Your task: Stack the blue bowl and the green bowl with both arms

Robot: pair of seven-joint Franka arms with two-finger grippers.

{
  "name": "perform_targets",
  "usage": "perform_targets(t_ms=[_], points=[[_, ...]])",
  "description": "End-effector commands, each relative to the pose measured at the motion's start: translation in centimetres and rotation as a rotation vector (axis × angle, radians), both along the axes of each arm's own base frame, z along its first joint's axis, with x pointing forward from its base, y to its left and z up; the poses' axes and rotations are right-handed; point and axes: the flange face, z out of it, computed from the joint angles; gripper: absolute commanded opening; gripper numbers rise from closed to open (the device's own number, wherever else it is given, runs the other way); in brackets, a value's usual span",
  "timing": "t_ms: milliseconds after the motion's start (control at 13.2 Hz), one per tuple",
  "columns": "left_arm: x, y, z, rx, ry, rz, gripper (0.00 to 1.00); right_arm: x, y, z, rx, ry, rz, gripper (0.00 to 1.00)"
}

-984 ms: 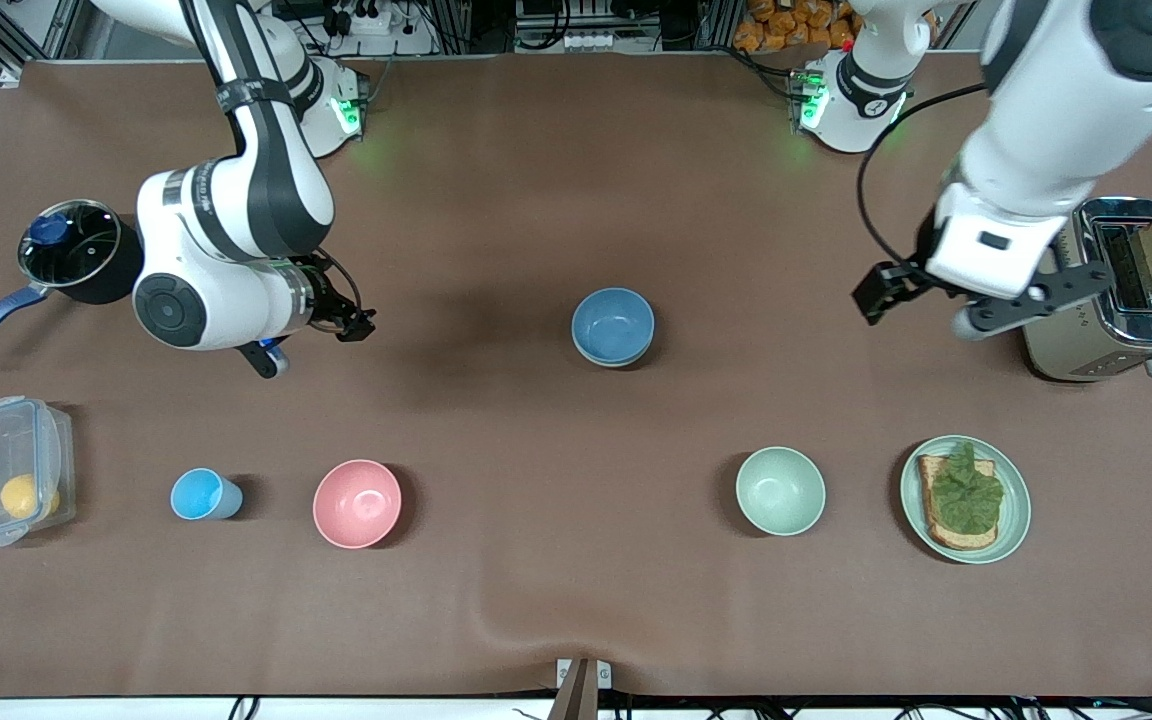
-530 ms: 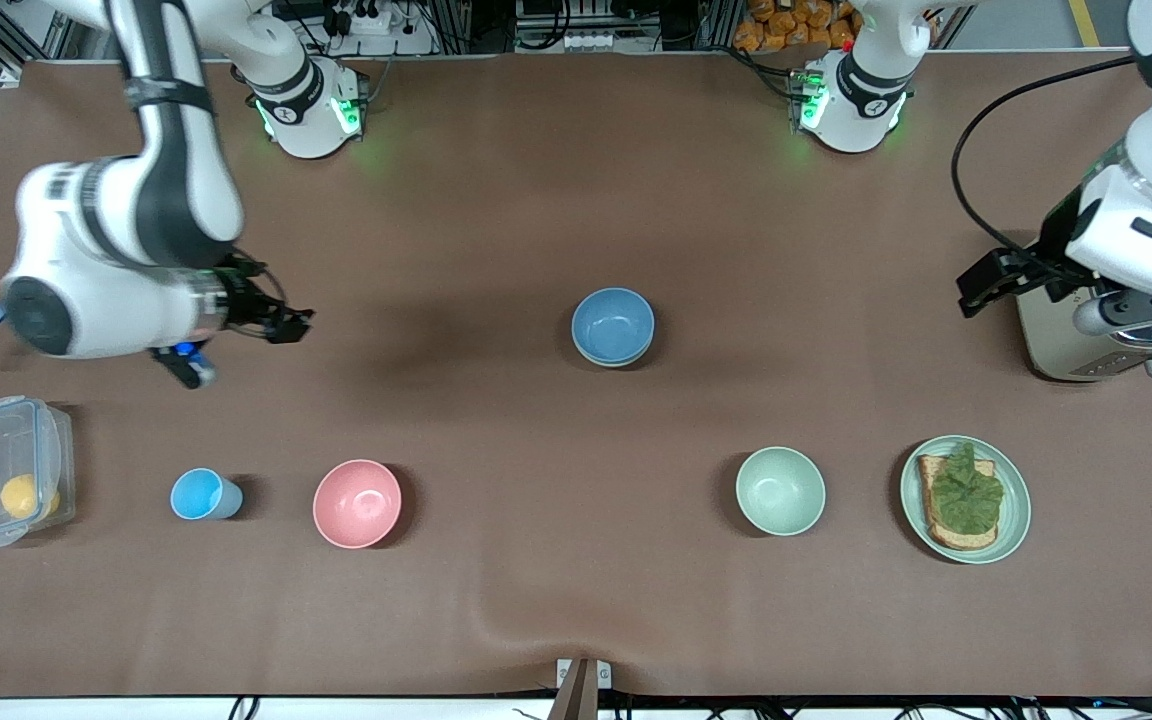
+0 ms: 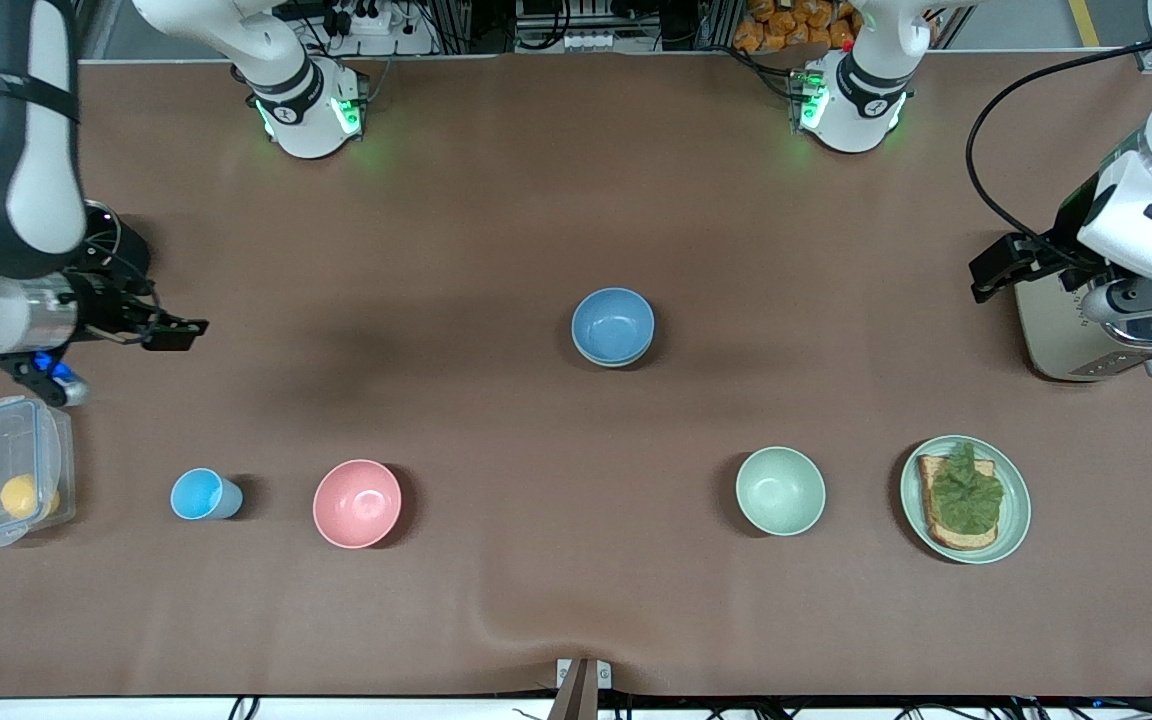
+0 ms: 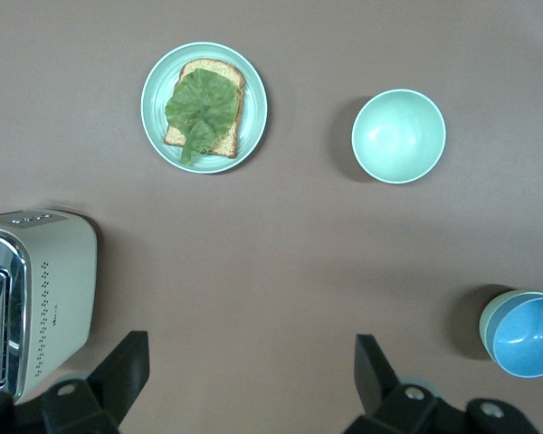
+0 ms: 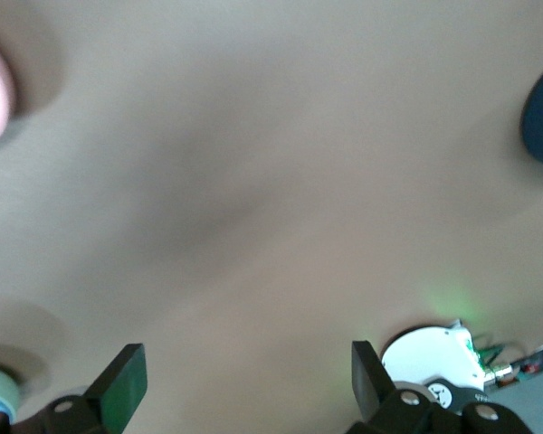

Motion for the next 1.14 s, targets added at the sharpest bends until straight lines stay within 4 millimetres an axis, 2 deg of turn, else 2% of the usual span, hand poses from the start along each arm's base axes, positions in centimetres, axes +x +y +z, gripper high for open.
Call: perform_targets(t_ms=[0,303,530,681,1060], points=[[-1.0,0.3,0.9,-0.022,0.016,-0.020,1.00,-0.9,0.7,5.3,-0.036,-0.080,0.101,1.00],[-1.1,0.2,0.7,-0.023,0.021,-0.020,1.00,-1.4,0.7,10.5,-0.045,-0.259,0.158,1.00],[-1.1,0.2,0.7,-0.032,0.022,-0.019,1.00,-1.6,0.5,13.2,-0.033,-0.378,0.196,1.00],[-1.2,0.2,0.8,-0.034,0.021,-0.022,1.00,-1.8,-0.6,14.3,-0.040,-0.413,0.187,1.00],[-1.2,0.2,0.8,-0.041,0.022,-0.019,1.00,-2.4,0.1,15.9,-0.040,-0.457,0.225,1.00]])
